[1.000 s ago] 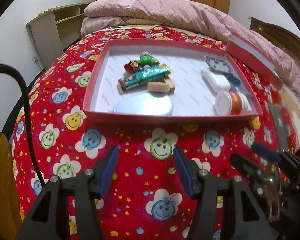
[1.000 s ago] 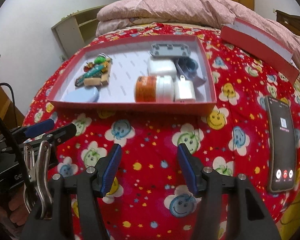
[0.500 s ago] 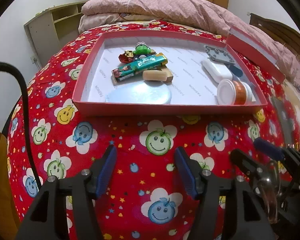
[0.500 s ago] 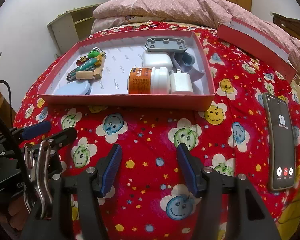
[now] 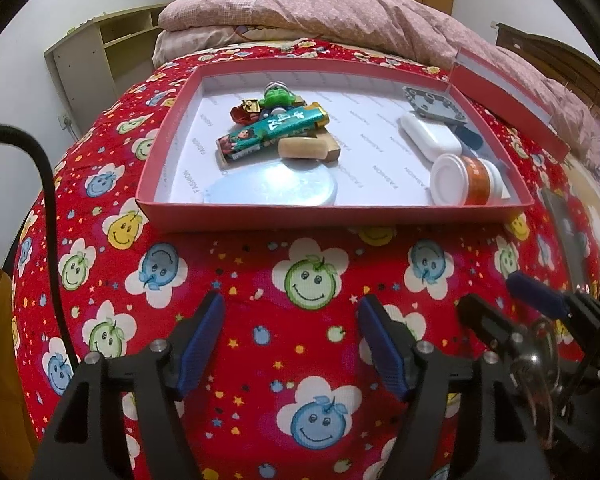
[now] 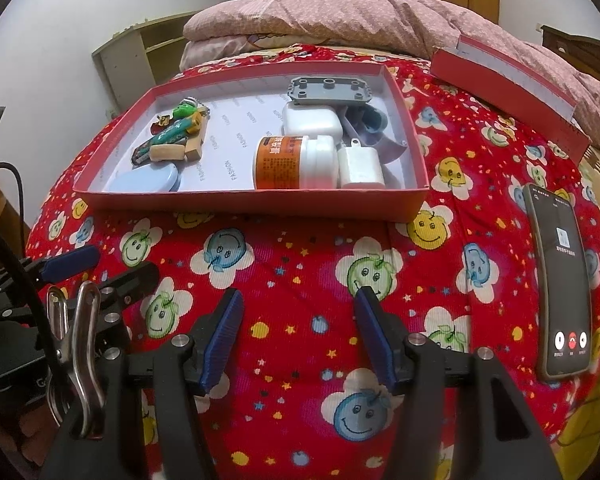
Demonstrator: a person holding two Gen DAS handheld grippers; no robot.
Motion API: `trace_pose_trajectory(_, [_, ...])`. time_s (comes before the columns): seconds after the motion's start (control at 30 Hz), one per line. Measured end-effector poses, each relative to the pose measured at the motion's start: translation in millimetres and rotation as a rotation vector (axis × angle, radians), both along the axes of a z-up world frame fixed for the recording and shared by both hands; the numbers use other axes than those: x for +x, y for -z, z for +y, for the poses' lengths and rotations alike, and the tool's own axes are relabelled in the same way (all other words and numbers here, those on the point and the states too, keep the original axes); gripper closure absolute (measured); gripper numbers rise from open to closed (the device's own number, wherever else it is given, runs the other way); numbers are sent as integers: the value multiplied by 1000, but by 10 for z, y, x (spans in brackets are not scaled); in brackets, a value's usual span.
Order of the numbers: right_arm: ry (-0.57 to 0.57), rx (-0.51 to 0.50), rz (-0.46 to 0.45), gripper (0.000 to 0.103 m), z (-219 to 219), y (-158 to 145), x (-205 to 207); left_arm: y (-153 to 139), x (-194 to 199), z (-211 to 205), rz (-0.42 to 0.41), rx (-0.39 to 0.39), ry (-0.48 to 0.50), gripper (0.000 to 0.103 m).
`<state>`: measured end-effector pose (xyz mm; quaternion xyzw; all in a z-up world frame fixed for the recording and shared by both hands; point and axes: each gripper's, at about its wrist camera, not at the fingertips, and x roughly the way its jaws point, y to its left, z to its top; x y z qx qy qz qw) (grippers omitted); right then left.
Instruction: Organize rigid objects
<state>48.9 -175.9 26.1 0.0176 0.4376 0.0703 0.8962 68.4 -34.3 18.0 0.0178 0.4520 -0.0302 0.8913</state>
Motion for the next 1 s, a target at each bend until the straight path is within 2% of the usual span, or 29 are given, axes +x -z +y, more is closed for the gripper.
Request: trace_pose_trajectory(1.0, [2, 1, -7, 42, -16, 1, -6, 13, -12, -21, -4, 6, -6, 26])
